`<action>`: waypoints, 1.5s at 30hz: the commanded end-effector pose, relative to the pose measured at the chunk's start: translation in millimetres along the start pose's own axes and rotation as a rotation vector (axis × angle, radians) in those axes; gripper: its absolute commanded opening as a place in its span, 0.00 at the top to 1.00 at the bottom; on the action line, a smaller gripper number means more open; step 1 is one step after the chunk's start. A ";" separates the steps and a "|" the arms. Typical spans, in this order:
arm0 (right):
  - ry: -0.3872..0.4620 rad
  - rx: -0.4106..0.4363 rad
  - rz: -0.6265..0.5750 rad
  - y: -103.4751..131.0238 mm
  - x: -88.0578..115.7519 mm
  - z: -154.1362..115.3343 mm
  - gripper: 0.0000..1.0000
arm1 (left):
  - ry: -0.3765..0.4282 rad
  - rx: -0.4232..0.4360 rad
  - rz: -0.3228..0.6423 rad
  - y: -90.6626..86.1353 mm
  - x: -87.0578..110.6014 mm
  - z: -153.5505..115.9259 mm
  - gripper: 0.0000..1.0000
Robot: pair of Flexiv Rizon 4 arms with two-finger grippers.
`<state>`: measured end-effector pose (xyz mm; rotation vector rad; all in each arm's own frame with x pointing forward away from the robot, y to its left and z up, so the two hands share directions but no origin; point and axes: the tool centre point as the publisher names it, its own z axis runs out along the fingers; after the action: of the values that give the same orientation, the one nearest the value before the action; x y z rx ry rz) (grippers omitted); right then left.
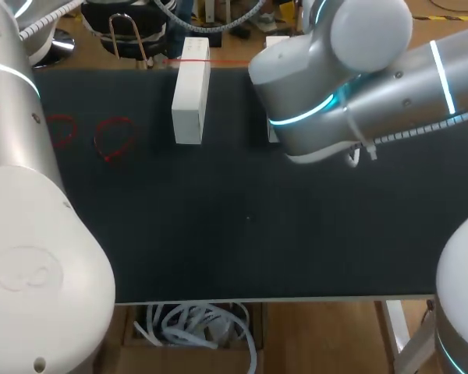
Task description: Grab the tape and strap the tape.
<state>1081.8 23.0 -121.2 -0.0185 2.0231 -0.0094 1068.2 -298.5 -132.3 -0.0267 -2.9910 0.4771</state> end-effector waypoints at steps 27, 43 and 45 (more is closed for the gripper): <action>0.012 -0.020 0.160 7.4 10.2 3.4 1.00 | 0.003 -0.005 -0.002 -1.0 -0.7 -0.9 1.00; 0.011 -0.041 0.151 24.4 7.4 6.4 1.00 | 0.003 -0.005 -0.002 -1.0 -0.7 -0.9 1.00; 0.012 -0.044 0.150 25.3 7.2 6.8 1.00 | 0.003 -0.005 -0.002 -1.0 -0.7 -0.9 1.00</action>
<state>1083.1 46.8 -132.4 0.1078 2.0257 0.1356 1068.3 -298.6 -132.3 -0.0266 -2.9908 0.4772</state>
